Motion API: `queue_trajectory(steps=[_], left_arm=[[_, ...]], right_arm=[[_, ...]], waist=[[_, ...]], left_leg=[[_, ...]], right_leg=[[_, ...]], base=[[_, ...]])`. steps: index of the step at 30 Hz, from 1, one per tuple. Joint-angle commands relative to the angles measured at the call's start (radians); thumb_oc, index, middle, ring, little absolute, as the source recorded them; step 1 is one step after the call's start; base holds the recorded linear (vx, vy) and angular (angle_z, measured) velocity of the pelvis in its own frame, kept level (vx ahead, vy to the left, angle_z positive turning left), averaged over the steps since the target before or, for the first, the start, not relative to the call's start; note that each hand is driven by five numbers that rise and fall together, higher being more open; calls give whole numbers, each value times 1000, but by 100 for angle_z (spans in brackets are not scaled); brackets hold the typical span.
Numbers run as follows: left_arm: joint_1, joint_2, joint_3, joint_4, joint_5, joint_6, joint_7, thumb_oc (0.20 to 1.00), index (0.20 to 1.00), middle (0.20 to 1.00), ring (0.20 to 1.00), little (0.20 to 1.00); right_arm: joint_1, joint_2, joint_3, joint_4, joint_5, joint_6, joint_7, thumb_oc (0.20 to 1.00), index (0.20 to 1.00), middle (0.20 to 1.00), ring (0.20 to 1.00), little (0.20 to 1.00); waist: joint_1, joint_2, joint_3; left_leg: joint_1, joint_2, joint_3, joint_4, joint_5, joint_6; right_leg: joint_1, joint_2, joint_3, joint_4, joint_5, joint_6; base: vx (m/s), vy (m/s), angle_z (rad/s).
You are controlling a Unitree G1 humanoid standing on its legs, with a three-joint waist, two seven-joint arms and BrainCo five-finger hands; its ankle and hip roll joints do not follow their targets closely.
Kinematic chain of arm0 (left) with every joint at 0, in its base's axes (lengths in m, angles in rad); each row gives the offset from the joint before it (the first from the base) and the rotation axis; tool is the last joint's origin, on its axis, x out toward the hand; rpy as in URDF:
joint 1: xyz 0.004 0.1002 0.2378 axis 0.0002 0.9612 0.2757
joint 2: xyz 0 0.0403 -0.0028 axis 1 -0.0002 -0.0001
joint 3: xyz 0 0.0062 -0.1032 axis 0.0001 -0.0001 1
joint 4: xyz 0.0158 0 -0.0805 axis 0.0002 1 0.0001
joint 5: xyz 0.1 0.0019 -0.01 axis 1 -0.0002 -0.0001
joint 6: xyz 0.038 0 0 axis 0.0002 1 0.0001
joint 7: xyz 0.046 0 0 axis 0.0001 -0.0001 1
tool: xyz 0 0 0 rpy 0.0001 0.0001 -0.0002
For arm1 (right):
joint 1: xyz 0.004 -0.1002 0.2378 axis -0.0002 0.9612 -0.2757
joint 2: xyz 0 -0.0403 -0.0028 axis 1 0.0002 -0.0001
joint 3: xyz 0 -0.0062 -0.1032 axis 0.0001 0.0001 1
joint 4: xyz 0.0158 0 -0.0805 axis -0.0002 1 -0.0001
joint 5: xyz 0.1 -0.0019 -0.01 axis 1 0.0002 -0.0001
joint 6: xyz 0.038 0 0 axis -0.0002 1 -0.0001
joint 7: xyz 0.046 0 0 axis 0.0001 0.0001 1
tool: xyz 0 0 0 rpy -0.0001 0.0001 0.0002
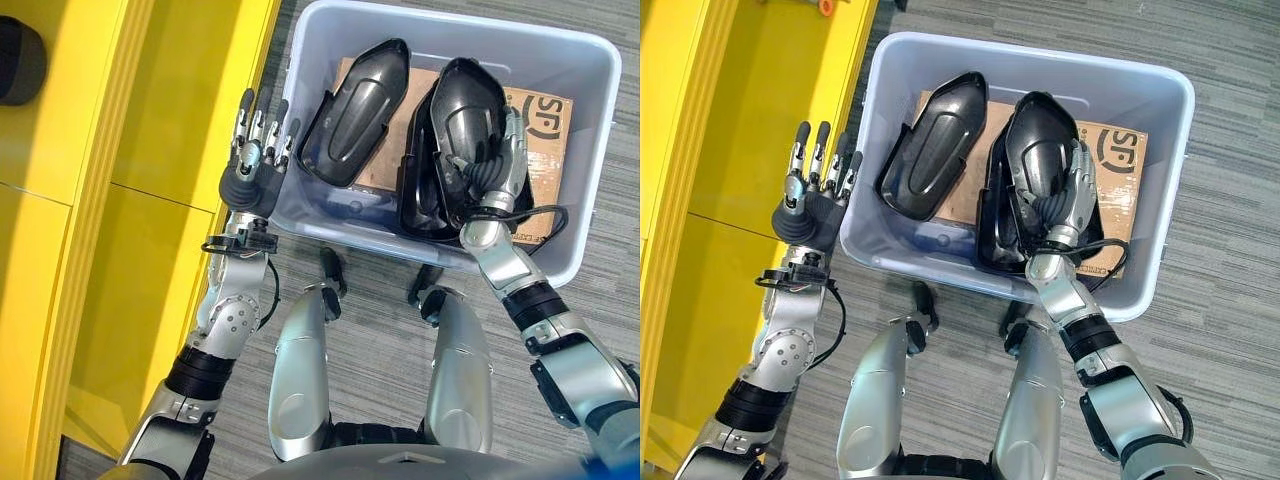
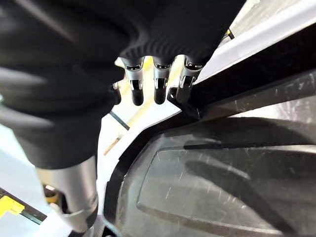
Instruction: Move parts from the plastic box to the shelf.
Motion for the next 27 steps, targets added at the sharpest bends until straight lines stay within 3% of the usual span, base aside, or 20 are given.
queue_trajectory(steps=[1, 5, 11, 16, 21, 27], left_arm=[[16, -24, -9, -76, 37, -75, -43, 1000, 1000, 1000, 1000, 1000], [17, -23, -10, -72, 32, -81, -48, 1000, 1000, 1000, 1000, 1000], [22, -19, -5, -75, 29, -73, -65, 1000, 1000, 1000, 1000, 1000], [42, -23, 3, -99, 36, -75, -64, 1000, 1000, 1000, 1000, 1000], [69, -24, 16, -125, 45, -77, -63, 1000, 1000, 1000, 1000, 1000], [90, -29, 19, -130, 35, -96, -78, 1000, 1000, 1000, 1000, 1000]], right_arm=[[16, -39, 14, -17, 18, 3, -72, 1000, 1000, 1000, 1000, 1000], [26, -42, 4, -6, 4, -13, -69, 1000, 1000, 1000, 1000, 1000], [34, -47, -5, -32, -40, -146, -32, 1000, 1000, 1000, 1000, 1000], [67, -46, -17, -168, -100, -209, -60, 1000, 1000, 1000, 1000, 1000], [121, -45, -55, -297, -143, -189, -103, 1000, 1000, 1000, 1000, 1000], [198, -49, -100, -309, -92, -124, -121, 1000, 1000, 1000, 1000, 1000]], waist=[[-3, 40, -37], [-6, 40, -37], [-8, 40, -37], [-20, 34, -37], [-38, 24, -37], [-61, 17, -37]], left_leg=[[62, -24, -28, -114, -12, -35], [66, -24, -27, -116, -12, -34], [80, -23, -24, -120, -12, -33], [92, -24, -20, -124, -12, -34], [112, -24, -19, -141, -9, -40], [145, -20, -13, -171, -1, -45]], right_leg=[[53, 18, 41, 43, -70, 73], [54, 16, 43, 45, -71, 73], [66, 16, 43, 38, -68, 73], [76, 23, 49, 30, -68, 74], [89, 38, 60, 8, -65, 78], [113, 54, 75, -30, -56, 81]], base=[[0, 0, 0], [0, 0, 0], [1, -4, -2], [12, -7, -5], [3, -4, -3], [-4, -1, -8]])
